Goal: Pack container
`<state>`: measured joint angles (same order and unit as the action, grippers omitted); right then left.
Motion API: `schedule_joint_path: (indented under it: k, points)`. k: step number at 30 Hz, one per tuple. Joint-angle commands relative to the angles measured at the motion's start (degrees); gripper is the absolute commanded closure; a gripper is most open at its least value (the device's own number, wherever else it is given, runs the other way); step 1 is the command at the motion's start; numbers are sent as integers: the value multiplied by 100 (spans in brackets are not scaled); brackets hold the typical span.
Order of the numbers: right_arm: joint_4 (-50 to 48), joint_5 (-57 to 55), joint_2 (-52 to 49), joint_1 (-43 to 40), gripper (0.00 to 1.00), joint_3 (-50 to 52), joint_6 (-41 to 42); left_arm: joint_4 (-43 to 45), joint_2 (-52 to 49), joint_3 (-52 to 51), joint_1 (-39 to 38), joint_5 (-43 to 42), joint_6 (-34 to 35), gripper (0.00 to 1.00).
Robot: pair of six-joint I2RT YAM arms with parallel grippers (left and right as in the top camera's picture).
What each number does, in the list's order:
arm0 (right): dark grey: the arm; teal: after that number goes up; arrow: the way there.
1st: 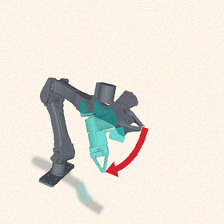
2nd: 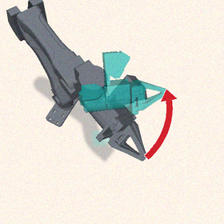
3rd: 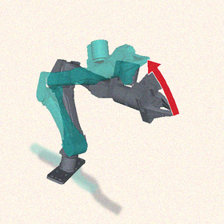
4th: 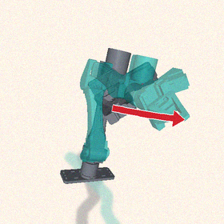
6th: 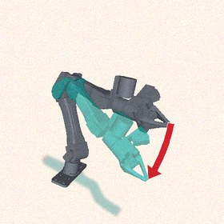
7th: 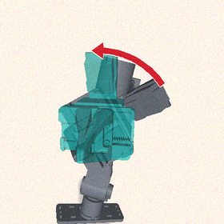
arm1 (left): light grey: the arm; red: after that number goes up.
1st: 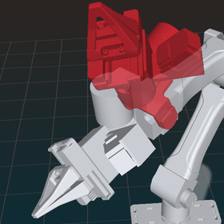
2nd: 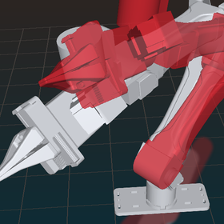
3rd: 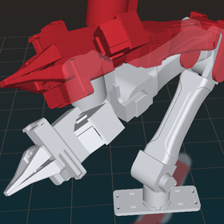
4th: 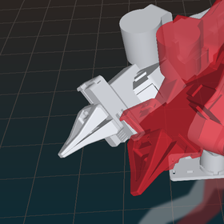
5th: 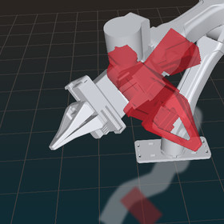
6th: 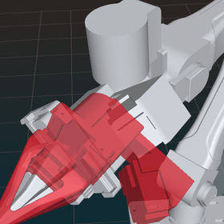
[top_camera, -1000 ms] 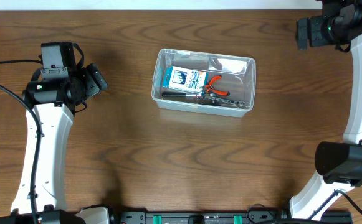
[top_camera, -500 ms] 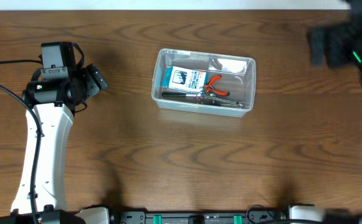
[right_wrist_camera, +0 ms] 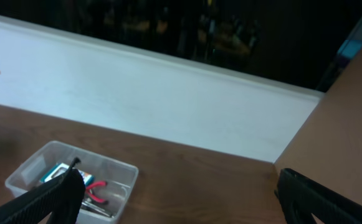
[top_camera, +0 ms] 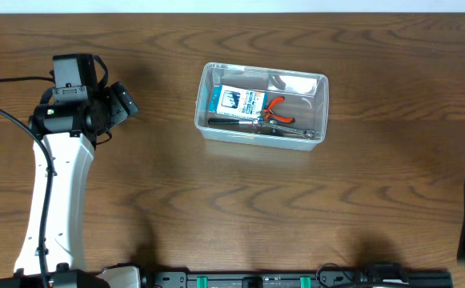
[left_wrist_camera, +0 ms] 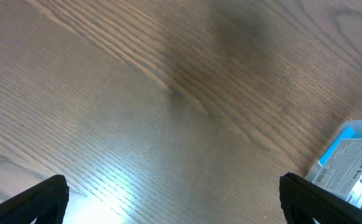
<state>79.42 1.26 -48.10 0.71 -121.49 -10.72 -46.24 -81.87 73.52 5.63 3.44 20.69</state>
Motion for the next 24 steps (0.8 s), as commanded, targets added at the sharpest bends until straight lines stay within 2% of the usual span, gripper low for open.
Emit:
schedule_joint_path:
  k: [1,6,14,19,22,24]
  points:
    - [-221,-79,599,-17,1,739,39,-15,15,-33,24,92,-94,2]
    - [-1344,-76,1773,-151,1,2830,42,-15,15,-33,24,92,-94,2]
    - [-4426,531,3383,-256,1,7003,118,-15,15,-33,24,92,-94,2]
    - [-6758,625,3762,-433,1,9204,1056,-15,17,-33,24,92,-94,2]
    - [-7947,809,3766,-498,1,10102,1375,-15,15,-33,24,92,-94,2]
    - [-8408,815,3766,-496,1,10454,1388,-15,15,-33,24,92,-94,2]
